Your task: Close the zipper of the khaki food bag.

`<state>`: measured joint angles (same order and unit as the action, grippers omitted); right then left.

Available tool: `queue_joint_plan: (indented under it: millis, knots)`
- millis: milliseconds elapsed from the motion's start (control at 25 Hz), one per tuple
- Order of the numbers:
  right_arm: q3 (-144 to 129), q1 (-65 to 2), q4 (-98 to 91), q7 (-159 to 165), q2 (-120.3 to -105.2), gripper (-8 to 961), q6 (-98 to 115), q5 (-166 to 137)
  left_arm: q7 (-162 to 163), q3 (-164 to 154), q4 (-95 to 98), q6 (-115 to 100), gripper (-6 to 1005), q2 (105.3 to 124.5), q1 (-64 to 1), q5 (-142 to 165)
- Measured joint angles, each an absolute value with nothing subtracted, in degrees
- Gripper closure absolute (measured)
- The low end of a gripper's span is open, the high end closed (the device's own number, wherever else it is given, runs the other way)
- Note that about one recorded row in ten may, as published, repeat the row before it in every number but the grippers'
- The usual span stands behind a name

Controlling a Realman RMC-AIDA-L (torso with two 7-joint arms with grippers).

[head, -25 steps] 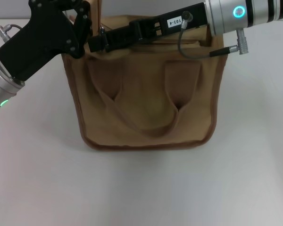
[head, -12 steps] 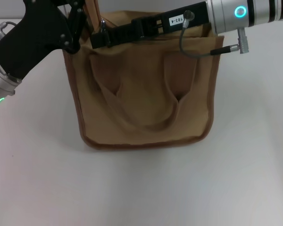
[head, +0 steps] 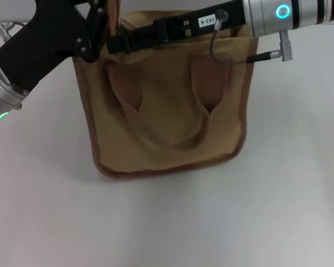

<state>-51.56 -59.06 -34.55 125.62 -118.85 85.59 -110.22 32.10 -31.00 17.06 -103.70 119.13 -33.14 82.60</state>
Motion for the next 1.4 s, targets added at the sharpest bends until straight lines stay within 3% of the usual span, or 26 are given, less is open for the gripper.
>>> queue_joint_plan:
  millis: [320, 400, 640, 1400]
  knots:
    - [-51.5, -59.0, -35.2, 126.6, -118.99, 285, 84.8, -110.3, 32.3, -31.1, 17.1, -103.8, 966, 119.17, -33.3, 82.5]
    - [-51.5, -58.9, -35.2, 126.6, -119.00, 511, 84.7, -110.3, 32.3, -31.2, 17.1, -103.8, 966, 119.18, -33.3, 82.5]
    - [-51.5, -58.9, -35.3, 126.6, -119.00, 601, 84.4, -110.3, 32.3, -31.3, 17.0, -103.8, 965, 119.18, -33.5, 82.5]
    - [-51.5, -58.1, -35.9, 124.6, -119.00, 728, 85.2, -110.2, 32.3, -31.0, 17.0, -103.8, 962, 119.18, -33.5, 82.6]
